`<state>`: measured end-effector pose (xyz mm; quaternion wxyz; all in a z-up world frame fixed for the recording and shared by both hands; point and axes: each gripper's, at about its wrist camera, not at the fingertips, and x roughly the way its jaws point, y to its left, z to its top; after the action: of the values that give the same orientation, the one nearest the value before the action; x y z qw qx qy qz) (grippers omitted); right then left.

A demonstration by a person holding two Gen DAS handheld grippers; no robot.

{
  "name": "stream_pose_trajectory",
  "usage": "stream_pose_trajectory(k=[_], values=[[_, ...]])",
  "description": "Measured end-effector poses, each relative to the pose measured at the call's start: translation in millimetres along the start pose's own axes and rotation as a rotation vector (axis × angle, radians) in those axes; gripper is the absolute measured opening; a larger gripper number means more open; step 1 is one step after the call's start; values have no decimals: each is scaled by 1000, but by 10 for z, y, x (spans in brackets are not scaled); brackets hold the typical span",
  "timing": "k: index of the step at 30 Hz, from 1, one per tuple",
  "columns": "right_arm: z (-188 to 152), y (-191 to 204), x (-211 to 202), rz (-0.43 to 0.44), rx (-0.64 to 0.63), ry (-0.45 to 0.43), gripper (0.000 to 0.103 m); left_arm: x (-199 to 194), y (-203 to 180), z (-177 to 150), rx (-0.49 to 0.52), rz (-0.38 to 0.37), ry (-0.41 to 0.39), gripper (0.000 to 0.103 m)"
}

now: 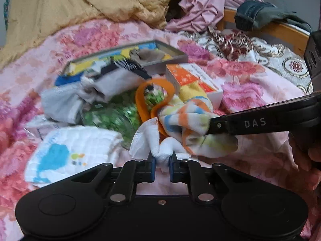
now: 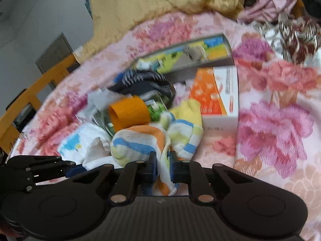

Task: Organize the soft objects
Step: 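Lift the white cloth with left while right carries the striped sock toward the tray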

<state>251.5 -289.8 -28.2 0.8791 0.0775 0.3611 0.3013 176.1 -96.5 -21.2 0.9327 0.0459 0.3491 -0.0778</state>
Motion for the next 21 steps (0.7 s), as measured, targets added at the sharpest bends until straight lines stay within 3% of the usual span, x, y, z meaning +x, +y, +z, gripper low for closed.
stream_pose_trajectory(k=[12, 21], values=[[16, 276, -563, -11, -122, -259, 12, -506, 80, 223, -40, 41, -121, 13], [84, 258, -859, -41, -101, -406, 12, -725, 44, 383, -43, 18, -191, 13]])
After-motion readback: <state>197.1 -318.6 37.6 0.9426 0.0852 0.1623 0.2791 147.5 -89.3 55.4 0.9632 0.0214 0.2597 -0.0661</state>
